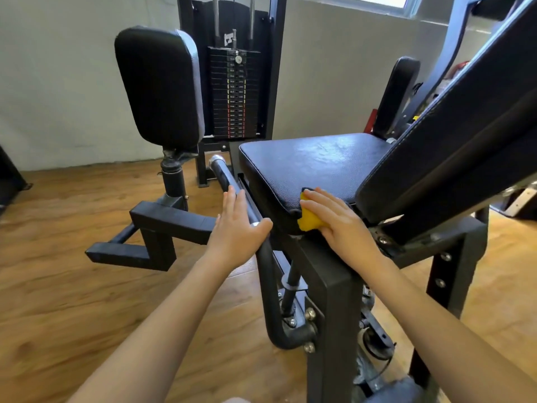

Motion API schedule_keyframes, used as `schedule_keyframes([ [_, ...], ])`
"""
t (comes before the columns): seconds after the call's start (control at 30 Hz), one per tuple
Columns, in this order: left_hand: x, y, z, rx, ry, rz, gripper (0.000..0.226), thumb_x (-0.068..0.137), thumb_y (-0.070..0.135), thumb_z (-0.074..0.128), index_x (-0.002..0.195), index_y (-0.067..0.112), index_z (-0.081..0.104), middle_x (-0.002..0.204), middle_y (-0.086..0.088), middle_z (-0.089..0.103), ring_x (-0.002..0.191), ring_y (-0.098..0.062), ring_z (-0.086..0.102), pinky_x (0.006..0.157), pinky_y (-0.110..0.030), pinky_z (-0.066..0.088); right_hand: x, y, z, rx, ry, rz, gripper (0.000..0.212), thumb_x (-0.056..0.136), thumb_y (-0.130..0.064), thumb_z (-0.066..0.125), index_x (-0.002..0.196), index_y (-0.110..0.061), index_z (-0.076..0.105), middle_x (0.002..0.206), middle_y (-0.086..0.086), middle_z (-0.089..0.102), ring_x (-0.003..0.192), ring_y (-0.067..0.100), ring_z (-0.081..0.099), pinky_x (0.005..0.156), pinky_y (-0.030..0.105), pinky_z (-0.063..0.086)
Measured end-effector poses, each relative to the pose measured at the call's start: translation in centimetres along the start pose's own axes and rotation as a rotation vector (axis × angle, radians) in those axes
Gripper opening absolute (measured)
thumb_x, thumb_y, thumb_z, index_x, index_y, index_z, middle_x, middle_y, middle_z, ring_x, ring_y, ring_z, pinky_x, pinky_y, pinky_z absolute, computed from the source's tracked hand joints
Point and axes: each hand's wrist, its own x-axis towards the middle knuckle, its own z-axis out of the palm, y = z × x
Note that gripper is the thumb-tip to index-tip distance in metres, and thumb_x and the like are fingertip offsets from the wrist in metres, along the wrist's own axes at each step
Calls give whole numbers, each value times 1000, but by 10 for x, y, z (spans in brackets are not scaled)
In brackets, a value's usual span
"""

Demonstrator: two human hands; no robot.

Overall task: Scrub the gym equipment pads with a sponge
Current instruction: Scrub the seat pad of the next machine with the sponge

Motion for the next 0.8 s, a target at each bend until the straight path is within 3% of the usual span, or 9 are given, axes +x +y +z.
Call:
schedule_keyframes([
  [0.13,0,0,1,-20,8,4,80,94,33,49,152,11,0,159,-2,-15,146,-19,-10,119,-48,10,-2,3,-2,109,50,169,48,83,7,59,127,-9,54,139,9,46,134,19,28,111,42,26],
  [0.3,1,-1,5,-66,21,12,78,94,32,50,152,13,2,159,0,-14,147,-23,-5,118,-47,16,1,-20,6,19,-53,152,61,84,-22,66,138,-10,41,147,5,35,140,19,16,112,38,13],
  [0.47,2,-2,2,-68,-1,12,81,91,36,50,152,12,2,159,-1,-14,147,-24,-6,117,-51,16,1,-5,-6,-89,-89,10,51,87,-11,61,135,-9,45,144,6,41,137,20,26,111,32,20],
  [0.67,2,-1,1,-29,19,10,79,93,34,50,152,11,3,160,-3,-11,147,-27,-1,117,-50,17,-2,-6,-3,138,30,221,47,91,-7,54,136,-13,44,147,3,36,135,7,19,112,24,17],
  [0.8,3,-4,3,-54,18,14,79,93,35,50,152,14,2,160,-1,-12,147,-28,-1,117,-48,18,3,-13,0,132,47,304,43,92,-7,53,134,-11,47,144,4,41,138,13,24,111,22,13],
])
